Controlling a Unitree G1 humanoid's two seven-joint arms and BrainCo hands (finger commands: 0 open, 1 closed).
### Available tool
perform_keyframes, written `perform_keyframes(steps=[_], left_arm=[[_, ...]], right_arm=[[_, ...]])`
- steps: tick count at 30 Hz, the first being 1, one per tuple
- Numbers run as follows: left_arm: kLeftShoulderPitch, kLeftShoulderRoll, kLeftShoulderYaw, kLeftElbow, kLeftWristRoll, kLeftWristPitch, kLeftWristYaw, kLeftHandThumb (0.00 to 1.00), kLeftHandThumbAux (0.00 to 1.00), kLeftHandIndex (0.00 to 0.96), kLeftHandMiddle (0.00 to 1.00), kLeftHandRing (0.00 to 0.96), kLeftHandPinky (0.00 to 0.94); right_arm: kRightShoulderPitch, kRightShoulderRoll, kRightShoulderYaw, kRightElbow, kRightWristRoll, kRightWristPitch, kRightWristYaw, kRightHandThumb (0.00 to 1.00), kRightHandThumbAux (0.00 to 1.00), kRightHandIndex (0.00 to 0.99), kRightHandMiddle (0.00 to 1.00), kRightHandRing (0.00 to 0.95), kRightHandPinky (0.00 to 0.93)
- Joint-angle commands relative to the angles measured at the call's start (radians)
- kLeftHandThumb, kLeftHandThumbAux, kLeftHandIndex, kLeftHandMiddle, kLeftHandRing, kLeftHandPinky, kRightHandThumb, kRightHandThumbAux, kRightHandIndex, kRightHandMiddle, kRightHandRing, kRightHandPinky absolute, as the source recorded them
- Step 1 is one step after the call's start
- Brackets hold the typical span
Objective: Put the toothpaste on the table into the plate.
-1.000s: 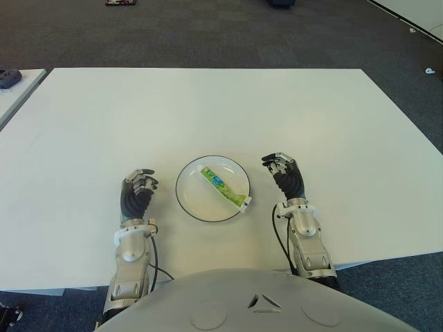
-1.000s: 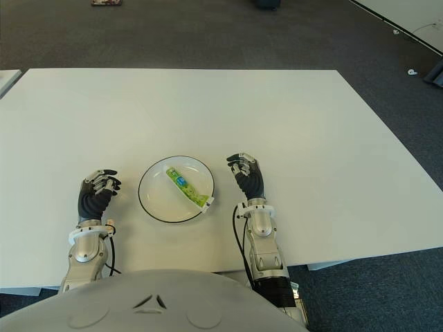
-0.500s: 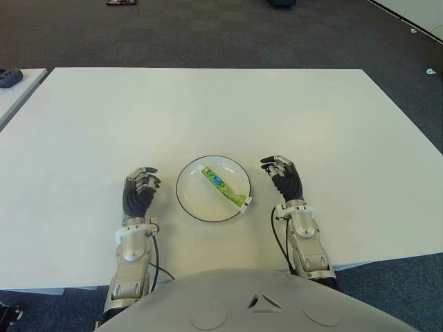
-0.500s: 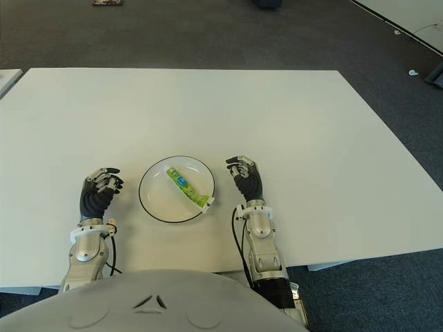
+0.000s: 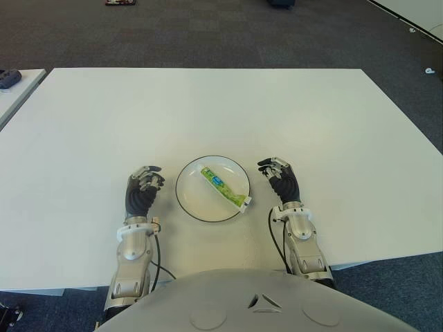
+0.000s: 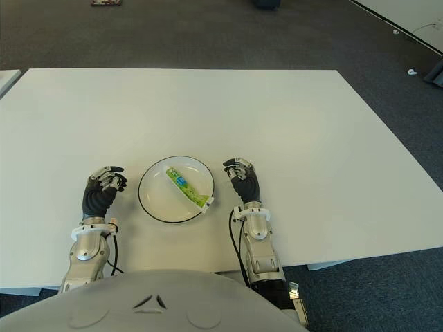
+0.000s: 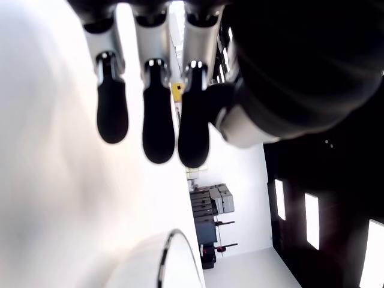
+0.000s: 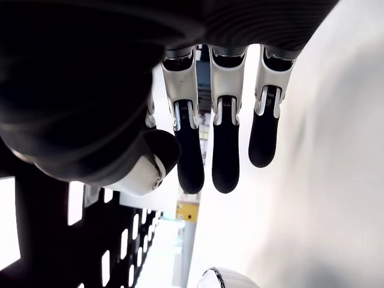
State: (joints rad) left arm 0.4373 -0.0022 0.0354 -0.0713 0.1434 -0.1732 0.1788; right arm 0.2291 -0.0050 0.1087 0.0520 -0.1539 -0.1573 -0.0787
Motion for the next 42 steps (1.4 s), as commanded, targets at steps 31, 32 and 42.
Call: perform_keyframes(steps=[31,32,42], left_arm=[[-0.101,0.052,0.017,0.087,-0.006,0.022,-0.024,0.702,0.718,0.43,0.569,0.572,0.558],[-0.105,0.052,0.016,0.089,-0.005,0.023,-0.024,0.702,0.718,0.43,0.567,0.572,0.556],[-0.143,0.055,0.016,0.116,-0.01,0.041,-0.036,0.701,0.717,0.429,0.556,0.565,0.541]], right_arm=[[-0.063,0.059,-0.041,0.084,0.031,-0.049,-0.057,0.708,0.732,0.423,0.434,0.42,0.427],[-0.066,0.058,-0.042,0.086,0.031,-0.051,-0.056,0.709,0.732,0.423,0.435,0.422,0.429],[-0.105,0.045,-0.067,0.112,0.045,-0.045,-0.045,0.71,0.731,0.426,0.435,0.414,0.407]])
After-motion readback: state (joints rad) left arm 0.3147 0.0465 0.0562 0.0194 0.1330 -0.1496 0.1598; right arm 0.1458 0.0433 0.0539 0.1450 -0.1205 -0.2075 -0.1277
